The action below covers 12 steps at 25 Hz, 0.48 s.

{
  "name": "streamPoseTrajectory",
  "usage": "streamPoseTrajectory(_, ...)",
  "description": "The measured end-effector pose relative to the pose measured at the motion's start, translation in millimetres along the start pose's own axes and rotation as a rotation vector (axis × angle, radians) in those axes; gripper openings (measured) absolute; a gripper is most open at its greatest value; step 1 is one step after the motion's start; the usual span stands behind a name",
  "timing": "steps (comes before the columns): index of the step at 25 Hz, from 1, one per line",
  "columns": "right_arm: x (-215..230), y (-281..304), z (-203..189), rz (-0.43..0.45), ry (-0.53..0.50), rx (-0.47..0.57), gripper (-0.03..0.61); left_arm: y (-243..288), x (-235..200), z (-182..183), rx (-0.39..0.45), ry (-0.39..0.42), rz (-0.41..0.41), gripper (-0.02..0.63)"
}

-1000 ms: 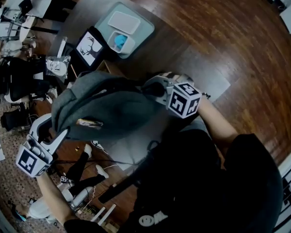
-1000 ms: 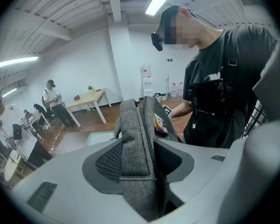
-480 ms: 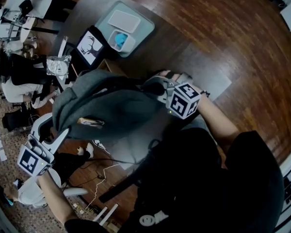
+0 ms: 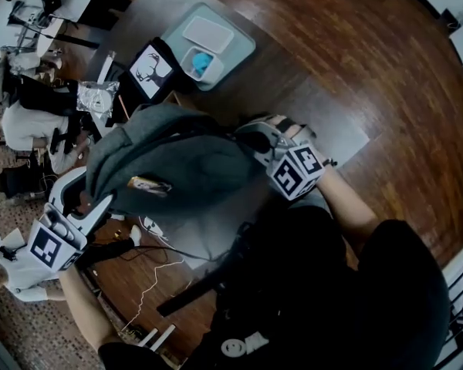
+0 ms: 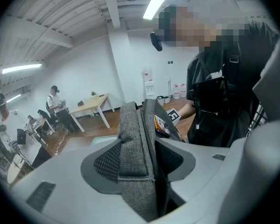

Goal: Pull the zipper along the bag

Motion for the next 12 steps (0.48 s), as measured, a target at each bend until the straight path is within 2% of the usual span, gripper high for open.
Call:
streamPoseTrajectory(3, 4.4, -10.2, 7.7, -0.028, -0.033, -0.021, 0.025, -1.1, 5.7, 5.3, 0.047, -0.007, -0.009, 0.244)
streamPoseTrajectory(12, 16.9, -19.0, 43.7, -0.049, -0.047, -0.021, 0.025, -17.6, 8.0, 3.5, 0.091, -0.067, -0.047, 0.308)
Point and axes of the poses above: the fingertips, and each gripper's own axes: y forward along the fingers, x to its right, z out of its top, the point moved 2 cm from there along -y, backward along the fingers, and after that the axes turned 6 degrees about x, right-handed, at the moved point
